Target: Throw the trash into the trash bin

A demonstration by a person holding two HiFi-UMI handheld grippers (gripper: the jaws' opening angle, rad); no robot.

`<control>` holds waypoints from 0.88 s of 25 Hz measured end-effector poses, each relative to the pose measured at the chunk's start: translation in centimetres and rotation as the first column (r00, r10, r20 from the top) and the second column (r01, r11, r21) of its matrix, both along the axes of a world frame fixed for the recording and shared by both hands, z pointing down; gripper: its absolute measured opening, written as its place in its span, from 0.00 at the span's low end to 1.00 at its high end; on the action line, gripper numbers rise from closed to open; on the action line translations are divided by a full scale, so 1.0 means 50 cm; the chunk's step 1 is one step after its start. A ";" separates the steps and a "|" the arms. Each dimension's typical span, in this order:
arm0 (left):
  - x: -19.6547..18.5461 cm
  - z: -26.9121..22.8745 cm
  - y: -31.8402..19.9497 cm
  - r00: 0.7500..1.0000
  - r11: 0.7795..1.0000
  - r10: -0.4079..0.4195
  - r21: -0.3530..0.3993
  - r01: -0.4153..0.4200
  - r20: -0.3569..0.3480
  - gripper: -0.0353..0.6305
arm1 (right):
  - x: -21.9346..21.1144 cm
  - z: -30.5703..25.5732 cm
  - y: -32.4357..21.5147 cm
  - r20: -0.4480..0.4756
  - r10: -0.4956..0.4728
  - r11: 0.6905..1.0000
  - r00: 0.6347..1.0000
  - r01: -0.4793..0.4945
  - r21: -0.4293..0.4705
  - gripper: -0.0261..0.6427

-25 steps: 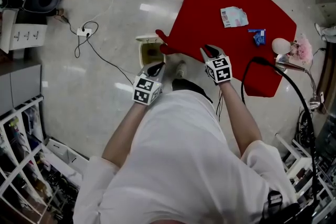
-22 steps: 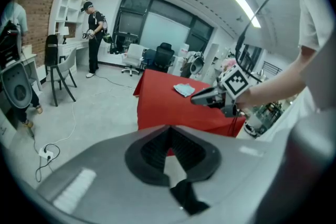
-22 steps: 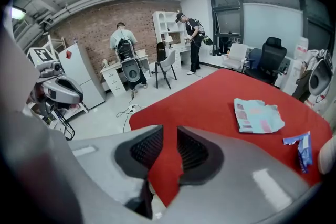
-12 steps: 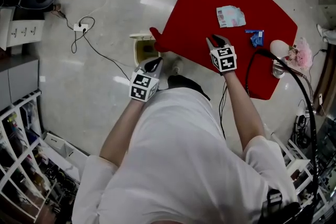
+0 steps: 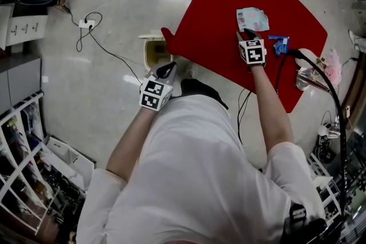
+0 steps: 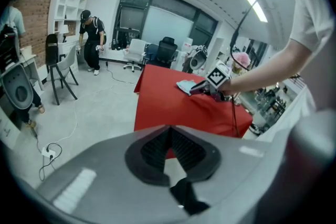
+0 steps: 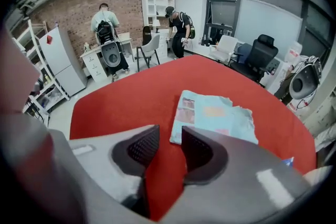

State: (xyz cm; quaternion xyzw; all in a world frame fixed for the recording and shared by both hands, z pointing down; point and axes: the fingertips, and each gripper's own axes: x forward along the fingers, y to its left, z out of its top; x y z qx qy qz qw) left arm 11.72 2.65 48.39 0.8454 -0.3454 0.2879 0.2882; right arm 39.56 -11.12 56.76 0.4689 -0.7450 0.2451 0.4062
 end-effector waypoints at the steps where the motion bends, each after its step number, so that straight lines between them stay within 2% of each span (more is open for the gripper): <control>1: 0.003 0.002 -0.005 1.000 1.000 0.000 -0.002 0.000 0.000 0.06 | 0.007 0.005 -0.008 -0.005 0.006 1.000 1.000 -0.006 -0.003 0.24; 5: 0.018 0.010 -0.030 1.000 1.000 -0.001 -0.003 0.001 0.002 0.06 | 0.021 0.024 -0.030 -0.015 0.006 1.000 1.000 -0.006 -0.024 0.28; 8: 0.023 0.016 -0.045 1.000 1.000 -0.004 0.004 0.004 0.005 0.06 | 0.024 0.043 -0.036 -0.027 -0.006 0.998 1.000 0.005 -0.055 0.36; 11: 0.025 0.018 -0.057 1.000 1.000 -0.004 0.013 0.004 0.006 0.06 | 0.029 0.059 -0.040 -0.027 0.005 0.996 1.000 -0.007 -0.084 0.36; 12: 0.022 0.019 -0.059 1.000 1.000 -0.007 0.011 0.007 0.008 0.06 | 0.029 0.059 -0.041 -0.019 0.011 0.996 1.000 -0.012 -0.088 0.36; 17: 0.008 0.029 -0.060 1.000 1.000 -0.019 -0.005 0.019 0.020 0.06 | 0.013 0.054 -0.035 -0.014 -0.009 0.997 1.000 0.008 -0.076 0.16; 22: -0.006 0.032 -0.049 0.999 0.999 -0.032 -0.002 0.032 0.016 0.06 | 0.008 0.040 -0.034 -0.011 0.001 0.998 1.000 -0.001 -0.056 0.08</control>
